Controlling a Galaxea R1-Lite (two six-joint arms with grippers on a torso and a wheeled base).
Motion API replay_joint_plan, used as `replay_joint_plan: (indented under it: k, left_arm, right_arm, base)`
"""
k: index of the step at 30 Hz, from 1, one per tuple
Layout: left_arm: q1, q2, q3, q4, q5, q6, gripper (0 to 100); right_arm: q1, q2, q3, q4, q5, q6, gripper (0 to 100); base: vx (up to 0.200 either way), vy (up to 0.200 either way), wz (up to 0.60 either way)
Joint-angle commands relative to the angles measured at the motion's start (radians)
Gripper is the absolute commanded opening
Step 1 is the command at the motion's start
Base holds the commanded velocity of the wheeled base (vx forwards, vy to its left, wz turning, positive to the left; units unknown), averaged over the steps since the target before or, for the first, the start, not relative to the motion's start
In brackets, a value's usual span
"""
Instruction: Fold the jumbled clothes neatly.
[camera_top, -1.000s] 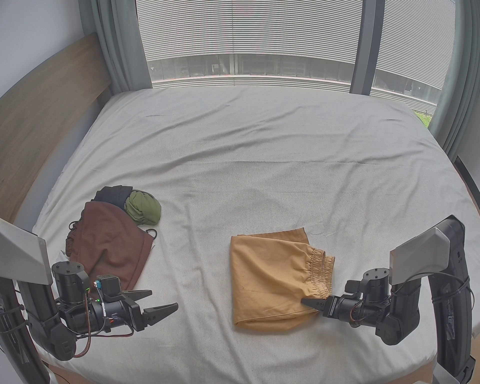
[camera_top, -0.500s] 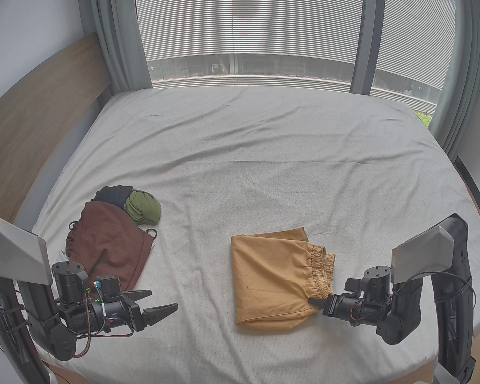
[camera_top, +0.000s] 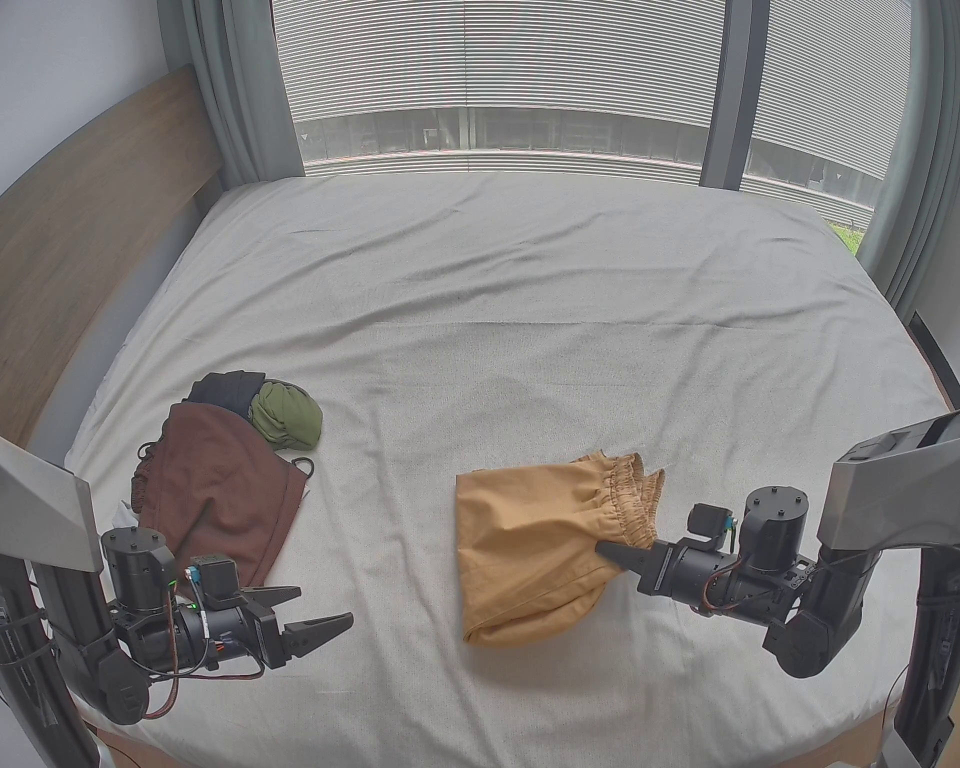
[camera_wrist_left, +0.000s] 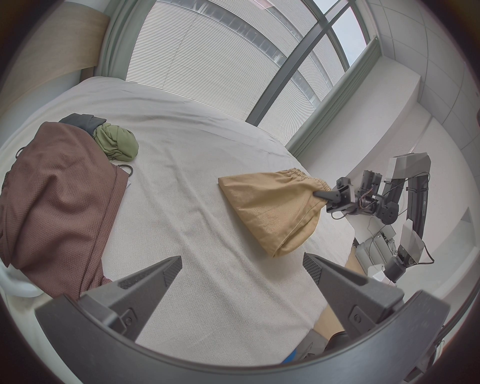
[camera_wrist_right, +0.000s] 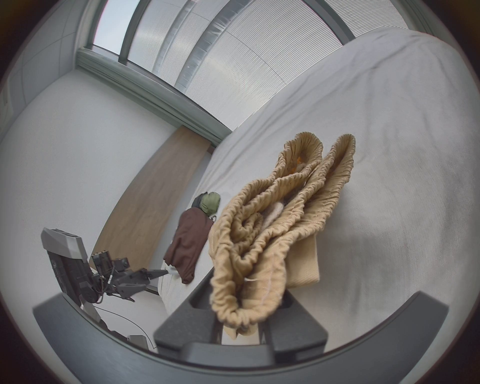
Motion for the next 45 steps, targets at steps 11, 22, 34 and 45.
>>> replay_joint_plan:
  k: [11, 22, 34, 45]
  left_arm:
    - [-0.002, 0.005, 0.005, 0.000, -0.002, -0.001, 100]
    - [-0.001, 0.005, 0.005, 0.000, -0.008, 0.001, 100]
    - [-0.004, 0.014, 0.005, 0.000, -0.008, 0.001, 100]
    - [-0.005, 0.020, 0.008, 0.000, -0.008, -0.001, 100]
  right_arm:
    - [0.024, -0.111, -0.093, 0.001, 0.006, -0.004, 0]
    - [0.024, -0.120, -0.199, 0.004, 0.006, -0.002, 0]
    - [0.013, -0.110, -0.310, 0.013, 0.006, 0.002, 0]
    - [-0.010, 0.016, -0.449, 0.013, 0.006, 0.013, 0]
  base:
    - [0.000, 0.000, 0.00]
    - [0.000, 0.000, 0.00]
    - [0.000, 0.000, 0.00]
    - [0.000, 0.000, 0.00]
